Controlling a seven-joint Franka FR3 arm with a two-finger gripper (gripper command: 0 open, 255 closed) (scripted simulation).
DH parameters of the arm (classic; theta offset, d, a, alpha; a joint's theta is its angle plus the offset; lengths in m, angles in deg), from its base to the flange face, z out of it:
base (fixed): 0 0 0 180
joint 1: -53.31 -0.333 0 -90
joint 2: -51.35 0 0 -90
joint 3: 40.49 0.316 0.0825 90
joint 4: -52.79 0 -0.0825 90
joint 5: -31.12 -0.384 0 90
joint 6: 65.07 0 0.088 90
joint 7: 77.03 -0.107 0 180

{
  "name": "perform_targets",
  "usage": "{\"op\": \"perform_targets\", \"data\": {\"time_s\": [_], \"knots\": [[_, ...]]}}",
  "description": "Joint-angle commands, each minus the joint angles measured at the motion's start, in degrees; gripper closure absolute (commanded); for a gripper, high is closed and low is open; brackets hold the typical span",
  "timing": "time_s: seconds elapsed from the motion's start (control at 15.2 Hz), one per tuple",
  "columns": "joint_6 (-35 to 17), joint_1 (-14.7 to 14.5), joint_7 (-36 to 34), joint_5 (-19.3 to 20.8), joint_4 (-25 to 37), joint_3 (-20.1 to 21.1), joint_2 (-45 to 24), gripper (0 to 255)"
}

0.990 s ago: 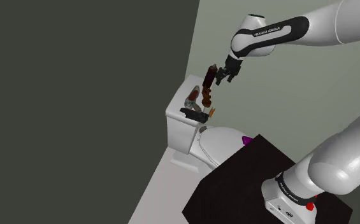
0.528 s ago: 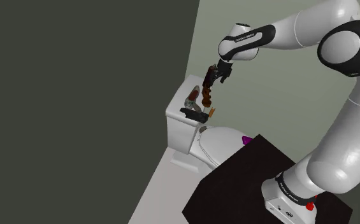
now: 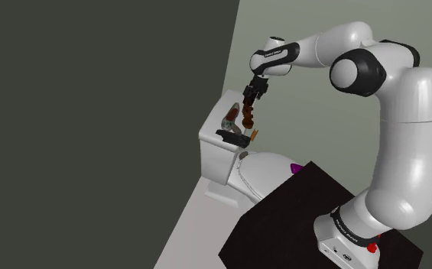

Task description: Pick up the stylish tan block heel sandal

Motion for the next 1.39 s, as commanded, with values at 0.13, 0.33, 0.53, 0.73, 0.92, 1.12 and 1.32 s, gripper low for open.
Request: {"op": "perform_targets", "data": {"time_s": [0.13, 0.33, 0.53, 0.73, 0.92, 1.12, 1.32], "knots": [[2.9, 2.4, 0.3, -0.8, 12.8, 0.5, -10.1, 0], [2.1, 2.5, 0.4, -0.9, 13.3, 0.7, -11.4, 0], [0.7, 2.7, 0.6, -1.1, 13.4, 0.9, -12.8, 0], [-0.4, 2.8, 0.7, -1.3, 13.6, 1.1, -14.1, 0], [-0.4, 2.8, 0.7, -1.3, 13.5, 1.1, -14.1, 255], [-0.3, 2.8, 0.7, -1.3, 13.6, 1.1, -14.1, 255], [-0.3, 2.8, 0.7, -1.3, 13.6, 1.1, -14.1, 255]]}}
